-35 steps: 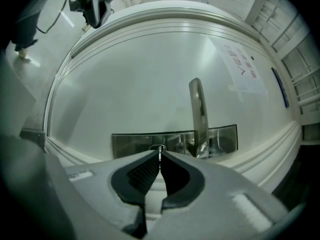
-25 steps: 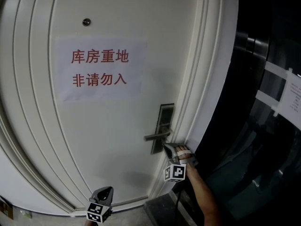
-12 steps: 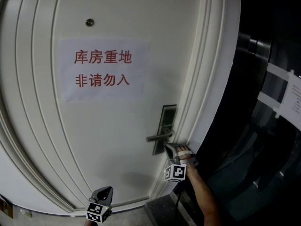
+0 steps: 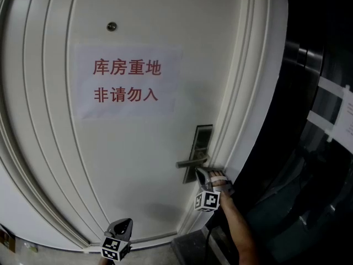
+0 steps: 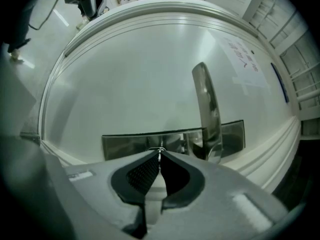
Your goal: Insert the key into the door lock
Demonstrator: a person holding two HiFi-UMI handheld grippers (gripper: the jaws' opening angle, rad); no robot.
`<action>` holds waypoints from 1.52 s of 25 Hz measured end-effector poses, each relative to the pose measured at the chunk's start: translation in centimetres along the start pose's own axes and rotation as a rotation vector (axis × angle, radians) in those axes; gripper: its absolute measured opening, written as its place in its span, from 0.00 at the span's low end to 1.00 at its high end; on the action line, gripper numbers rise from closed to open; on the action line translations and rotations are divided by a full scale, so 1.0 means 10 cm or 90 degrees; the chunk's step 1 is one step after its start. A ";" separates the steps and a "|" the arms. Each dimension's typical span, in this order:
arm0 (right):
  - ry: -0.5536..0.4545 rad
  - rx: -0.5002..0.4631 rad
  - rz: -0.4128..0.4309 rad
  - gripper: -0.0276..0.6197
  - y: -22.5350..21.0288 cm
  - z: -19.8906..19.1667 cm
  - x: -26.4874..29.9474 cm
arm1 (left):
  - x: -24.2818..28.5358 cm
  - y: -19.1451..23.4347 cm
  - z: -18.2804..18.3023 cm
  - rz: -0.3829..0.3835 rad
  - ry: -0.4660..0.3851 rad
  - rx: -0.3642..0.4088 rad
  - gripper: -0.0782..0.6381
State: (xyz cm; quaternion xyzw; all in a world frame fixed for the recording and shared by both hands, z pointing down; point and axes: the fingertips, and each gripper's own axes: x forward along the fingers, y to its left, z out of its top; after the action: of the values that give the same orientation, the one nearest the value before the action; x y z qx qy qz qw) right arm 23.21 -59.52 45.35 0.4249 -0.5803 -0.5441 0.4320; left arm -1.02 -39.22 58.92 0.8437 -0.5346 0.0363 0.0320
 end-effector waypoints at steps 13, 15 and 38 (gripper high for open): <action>0.004 0.003 -0.003 0.06 0.00 0.02 0.00 | -0.01 -0.02 0.02 -0.003 -0.003 0.001 0.11; 0.004 0.013 -0.002 0.06 0.01 0.02 0.00 | -0.02 0.00 0.01 -0.001 -0.001 0.001 0.11; 0.014 0.072 0.027 0.43 0.10 0.07 -0.09 | -0.18 0.00 -0.02 -0.015 0.001 -0.002 0.11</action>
State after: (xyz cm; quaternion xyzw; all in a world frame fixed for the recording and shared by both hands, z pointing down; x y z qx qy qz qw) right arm 22.74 -58.41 46.30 0.4424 -0.6141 -0.4963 0.4252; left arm -1.76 -37.57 58.91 0.8499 -0.5246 0.0361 0.0342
